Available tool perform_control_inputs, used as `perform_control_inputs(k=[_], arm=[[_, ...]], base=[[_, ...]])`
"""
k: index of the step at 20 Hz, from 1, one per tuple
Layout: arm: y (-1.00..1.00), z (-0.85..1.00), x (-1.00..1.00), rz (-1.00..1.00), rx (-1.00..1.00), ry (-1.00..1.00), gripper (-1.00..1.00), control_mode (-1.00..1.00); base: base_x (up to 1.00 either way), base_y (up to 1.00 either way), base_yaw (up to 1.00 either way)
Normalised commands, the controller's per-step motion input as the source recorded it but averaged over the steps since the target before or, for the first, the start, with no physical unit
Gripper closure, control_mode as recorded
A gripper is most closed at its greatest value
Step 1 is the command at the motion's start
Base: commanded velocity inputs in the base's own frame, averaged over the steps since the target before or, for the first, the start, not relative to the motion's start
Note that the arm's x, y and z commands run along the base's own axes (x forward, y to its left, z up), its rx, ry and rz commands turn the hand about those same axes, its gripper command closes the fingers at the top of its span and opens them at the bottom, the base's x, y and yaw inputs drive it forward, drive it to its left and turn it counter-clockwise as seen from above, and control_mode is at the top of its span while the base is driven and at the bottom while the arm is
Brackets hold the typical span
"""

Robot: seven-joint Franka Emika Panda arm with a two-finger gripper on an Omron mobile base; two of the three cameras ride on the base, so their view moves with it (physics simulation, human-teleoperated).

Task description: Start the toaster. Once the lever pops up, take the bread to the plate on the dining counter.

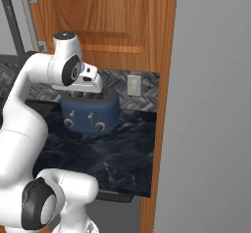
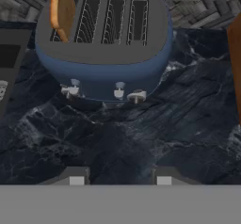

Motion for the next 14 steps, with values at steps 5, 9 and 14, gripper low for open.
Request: perform_control_inputs(k=[5, 9, 14], arm=[[0.06, -0.18, 0.00, 0.00, 0.00, 0.00, -1.00, -1.00], [0.29, -0.36, 0.00, 0.00, 0.00, 0.00, -1.00, -1.00], [0.35, -0.37, 0.00, 0.00, 0.00, 0.00, -1.00, -1.00]], base=[[0.00, 0.00, 0.00], [0.00, 0.00, 0.00], [0.00, 0.00, 0.00]])
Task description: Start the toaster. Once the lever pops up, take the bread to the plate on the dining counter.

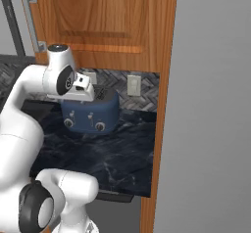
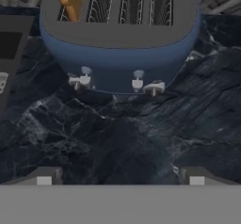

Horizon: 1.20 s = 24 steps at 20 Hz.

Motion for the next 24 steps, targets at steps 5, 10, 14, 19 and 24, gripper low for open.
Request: perform_control_inputs(k=[5, 10, 14, 19, 24], arm=[[0.30, -0.34, 0.00, 0.00, 0.00, 0.00, -1.00, -1.00], [0.19, -0.29, 0.00, 0.00, 0.00, 0.00, -1.00, -1.00], [0.17, -0.29, 0.01, 0.00, 0.00, 0.00, -1.00, -1.00], [0.12, -0.25, 0.07, 0.00, 0.00, 0.00, -1.00, -1.00], [0.04, -0.19, 0.17, 0.00, 0.00, 0.00, -1.00, -1.00]], base=[[0.00, 0.00, 0.00], [0.00, 0.00, 0.00], [0.00, 0.00, 0.00], [0.00, 0.00, 0.00], [0.00, 0.00, 0.00]])
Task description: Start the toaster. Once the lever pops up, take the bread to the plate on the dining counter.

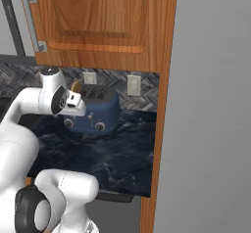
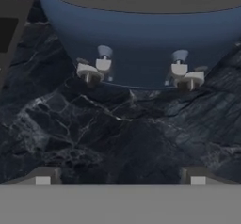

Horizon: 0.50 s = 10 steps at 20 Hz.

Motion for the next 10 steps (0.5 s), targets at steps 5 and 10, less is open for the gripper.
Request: perform_control_inputs(k=[5, 10], arm=[[0.00, -0.15, 0.20, 0.00, 0.00, -0.01, -1.00, -1.00], [0.00, -0.13, 0.23, 0.00, 0.00, -0.08, -1.00, -1.00]], base=[[0.00, 0.00, 0.00], [0.00, 0.00, 0.00]])
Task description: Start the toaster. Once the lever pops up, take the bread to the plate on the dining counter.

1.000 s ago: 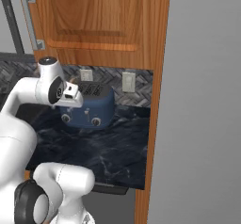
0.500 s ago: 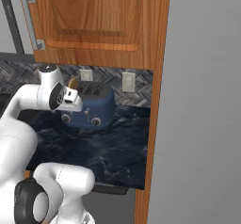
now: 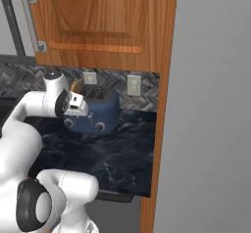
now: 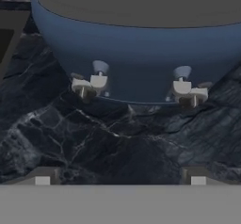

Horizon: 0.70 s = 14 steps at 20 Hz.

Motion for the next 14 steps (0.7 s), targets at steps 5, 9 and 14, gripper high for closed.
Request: perform_control_inputs(k=[5, 9, 14], arm=[[0.00, -0.10, 0.26, 0.00, 0.00, -0.05, -1.00, -1.00], [0.00, -0.01, 0.29, 0.00, 0.00, -0.01, -1.00, -1.00], [0.00, -0.01, 0.27, 0.00, 0.00, -0.01, -1.00, -1.00]], base=[[0.00, 0.00, 0.00], [0.00, 0.00, 0.00], [0.00, 0.00, 0.00]])
